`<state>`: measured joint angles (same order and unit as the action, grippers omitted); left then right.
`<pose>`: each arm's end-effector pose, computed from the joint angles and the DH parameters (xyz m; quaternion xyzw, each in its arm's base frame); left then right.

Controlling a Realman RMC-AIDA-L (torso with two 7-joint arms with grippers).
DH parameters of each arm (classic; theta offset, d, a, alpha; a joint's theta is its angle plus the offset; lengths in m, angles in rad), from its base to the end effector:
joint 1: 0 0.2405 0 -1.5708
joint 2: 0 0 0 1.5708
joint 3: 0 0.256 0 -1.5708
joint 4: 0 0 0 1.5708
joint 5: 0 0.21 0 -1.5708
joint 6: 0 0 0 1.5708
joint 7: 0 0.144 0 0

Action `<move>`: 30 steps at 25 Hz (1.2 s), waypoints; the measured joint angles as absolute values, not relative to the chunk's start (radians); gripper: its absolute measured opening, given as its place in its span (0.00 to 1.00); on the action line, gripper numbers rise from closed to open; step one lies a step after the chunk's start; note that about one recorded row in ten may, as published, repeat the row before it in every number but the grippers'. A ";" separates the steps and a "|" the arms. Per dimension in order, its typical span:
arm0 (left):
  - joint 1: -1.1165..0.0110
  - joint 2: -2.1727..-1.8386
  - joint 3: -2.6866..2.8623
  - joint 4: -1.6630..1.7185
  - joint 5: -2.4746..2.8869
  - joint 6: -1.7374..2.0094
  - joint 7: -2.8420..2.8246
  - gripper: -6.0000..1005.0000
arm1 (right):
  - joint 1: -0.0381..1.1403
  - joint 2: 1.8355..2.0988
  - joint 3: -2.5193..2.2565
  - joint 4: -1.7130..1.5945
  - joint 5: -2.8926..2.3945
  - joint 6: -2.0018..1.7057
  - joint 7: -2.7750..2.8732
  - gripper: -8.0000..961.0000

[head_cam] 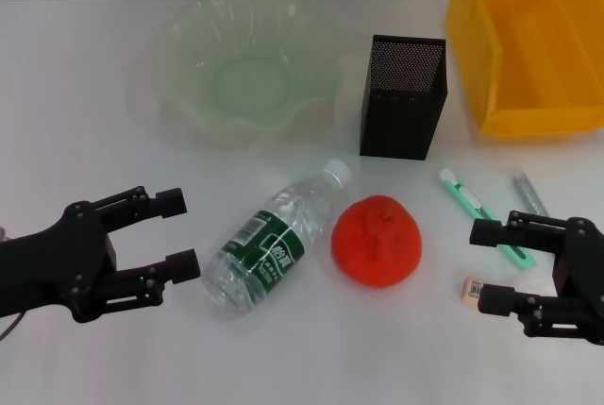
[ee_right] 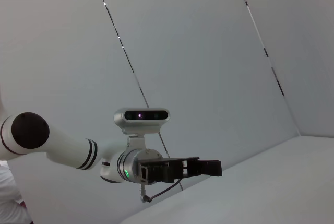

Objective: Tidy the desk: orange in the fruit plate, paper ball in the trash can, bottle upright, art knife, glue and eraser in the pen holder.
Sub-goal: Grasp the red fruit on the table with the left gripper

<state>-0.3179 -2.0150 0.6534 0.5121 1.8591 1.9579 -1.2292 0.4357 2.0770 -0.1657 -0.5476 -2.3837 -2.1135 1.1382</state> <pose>-0.2942 0.2313 0.0250 -0.8958 -0.2163 -0.3850 0.0506 0.2882 0.2253 0.0204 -0.9054 0.1981 0.3750 0.0186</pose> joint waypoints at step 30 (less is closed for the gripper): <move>-0.516 -2.038 0.705 0.644 1.869 1.983 -1.390 0.82 | 0.309 2.057 -0.154 -0.556 -2.296 -2.046 1.074 0.78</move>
